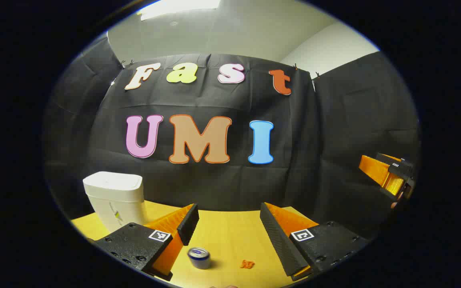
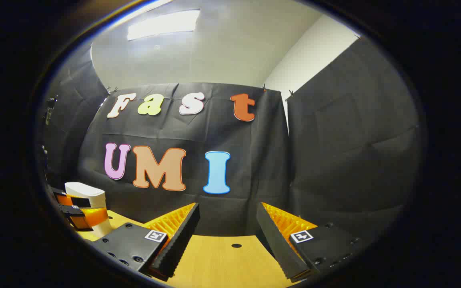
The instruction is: Press the lid of the desktop garbage bin to open it, pick up the crumpled paper on the desktop and throw it into the bin, then pick up the pop can on the desktop and drop it into the bin, and finally close the garbage bin lid.
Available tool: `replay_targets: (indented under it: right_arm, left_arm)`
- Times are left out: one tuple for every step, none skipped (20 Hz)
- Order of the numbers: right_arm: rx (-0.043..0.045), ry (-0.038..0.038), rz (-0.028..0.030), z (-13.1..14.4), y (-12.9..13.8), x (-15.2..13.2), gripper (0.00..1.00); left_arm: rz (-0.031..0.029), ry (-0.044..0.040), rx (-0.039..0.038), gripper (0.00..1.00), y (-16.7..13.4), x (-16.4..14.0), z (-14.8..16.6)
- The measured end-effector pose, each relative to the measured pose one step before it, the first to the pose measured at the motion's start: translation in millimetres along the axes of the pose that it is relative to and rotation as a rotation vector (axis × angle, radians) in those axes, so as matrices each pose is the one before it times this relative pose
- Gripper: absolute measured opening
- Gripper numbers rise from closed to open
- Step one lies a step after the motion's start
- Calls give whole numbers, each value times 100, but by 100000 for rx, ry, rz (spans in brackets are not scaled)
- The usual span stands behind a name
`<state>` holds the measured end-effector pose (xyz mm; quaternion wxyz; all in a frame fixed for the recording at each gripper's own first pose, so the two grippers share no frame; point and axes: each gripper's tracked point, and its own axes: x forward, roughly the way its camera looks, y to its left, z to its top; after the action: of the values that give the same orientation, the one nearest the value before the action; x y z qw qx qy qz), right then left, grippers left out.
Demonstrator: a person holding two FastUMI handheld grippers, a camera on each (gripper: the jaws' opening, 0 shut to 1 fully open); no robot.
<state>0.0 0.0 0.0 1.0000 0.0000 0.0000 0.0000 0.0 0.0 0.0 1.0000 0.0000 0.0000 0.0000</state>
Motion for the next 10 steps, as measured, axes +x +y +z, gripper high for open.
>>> replay_targets:
  right_arm:
    - [1550, 950, -974, 579, 1554, -770, 99]
    - [2118, 945, 555, 613, 2071, -695, 96]
    - [1297, 1206, 461, 109, 1995, -746, 96]
    - [-210, 986, 160, 176, 1679, -591, 96]
    - [-1174, 453, 367, 324, 1517, -618, 96]
    - [-1118, -229, 1144, 534, 1635, -725, 96]
    - [-385, -318, 1417, 613, 1529, -609, 96]
    - [545, 95, 1489, 495, 1351, -442, 96]
    - [942, 661, 2000, 59, 1286, -432, 96]
    - [970, 1276, 2281, -159, 1216, -324, 96]
  left_arm:
    - [-953, -1175, -442, 93, 1605, -521, 1064]
    - [-439, -1585, -309, 93, 1538, -602, 923]
    - [-64, -1149, -27, 93, 1667, -575, 976]
    - [-144, -1026, 148, 93, 1561, -663, 705]
    - [124, -1120, 79, 93, 1333, -648, 690]
    - [-102, -423, 212, 93, 1236, -552, 545]
    - [419, 96, 278, 93, 1039, -624, 387]
    - [576, 183, 102, 94, 963, -535, 183]
    - [647, 371, -55, 94, 542, -343, 277]
    - [200, 268, -299, 93, 373, -449, 178]
